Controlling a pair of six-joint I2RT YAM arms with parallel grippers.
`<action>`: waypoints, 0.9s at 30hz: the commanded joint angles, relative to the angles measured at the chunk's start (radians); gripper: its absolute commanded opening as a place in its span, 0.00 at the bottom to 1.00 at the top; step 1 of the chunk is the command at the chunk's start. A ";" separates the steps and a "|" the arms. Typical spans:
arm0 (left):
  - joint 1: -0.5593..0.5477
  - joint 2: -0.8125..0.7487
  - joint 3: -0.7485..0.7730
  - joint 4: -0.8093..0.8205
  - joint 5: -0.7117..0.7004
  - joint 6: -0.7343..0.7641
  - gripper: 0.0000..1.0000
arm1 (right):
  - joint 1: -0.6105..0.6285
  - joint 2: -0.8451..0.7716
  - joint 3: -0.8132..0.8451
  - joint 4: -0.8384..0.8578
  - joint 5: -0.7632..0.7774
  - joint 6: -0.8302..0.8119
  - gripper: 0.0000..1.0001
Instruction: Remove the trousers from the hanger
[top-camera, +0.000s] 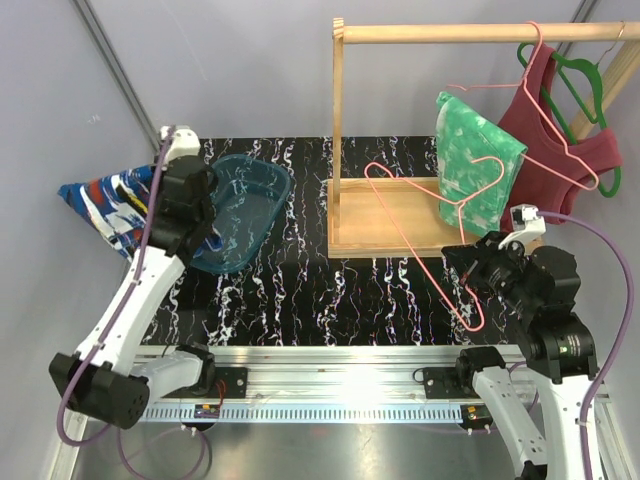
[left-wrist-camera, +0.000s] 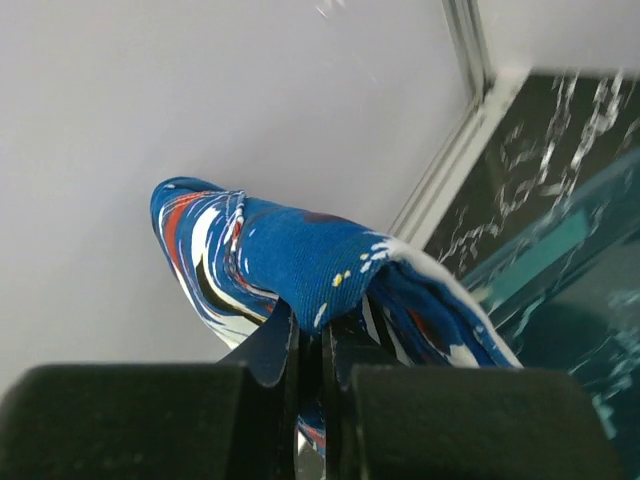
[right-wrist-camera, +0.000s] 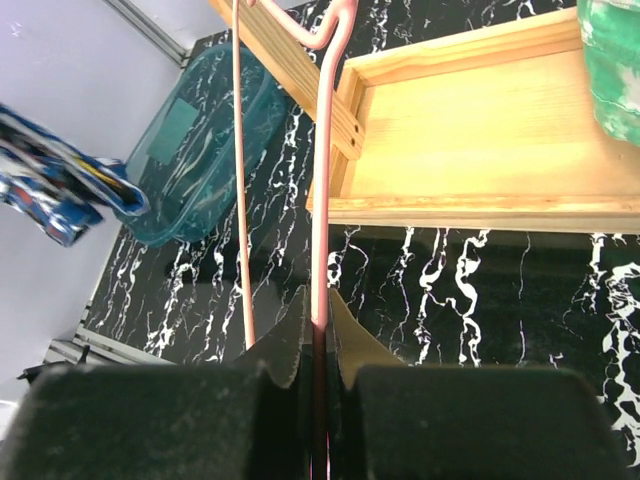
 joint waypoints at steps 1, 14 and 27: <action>0.004 0.059 -0.061 0.177 0.054 0.169 0.00 | -0.002 -0.022 0.045 0.053 -0.036 0.015 0.00; -0.142 0.365 -0.030 0.285 0.097 0.261 0.00 | -0.002 -0.062 0.025 0.041 -0.024 -0.001 0.00; -0.197 0.579 0.247 0.026 0.164 0.071 0.00 | -0.002 -0.048 -0.003 0.064 -0.013 0.001 0.00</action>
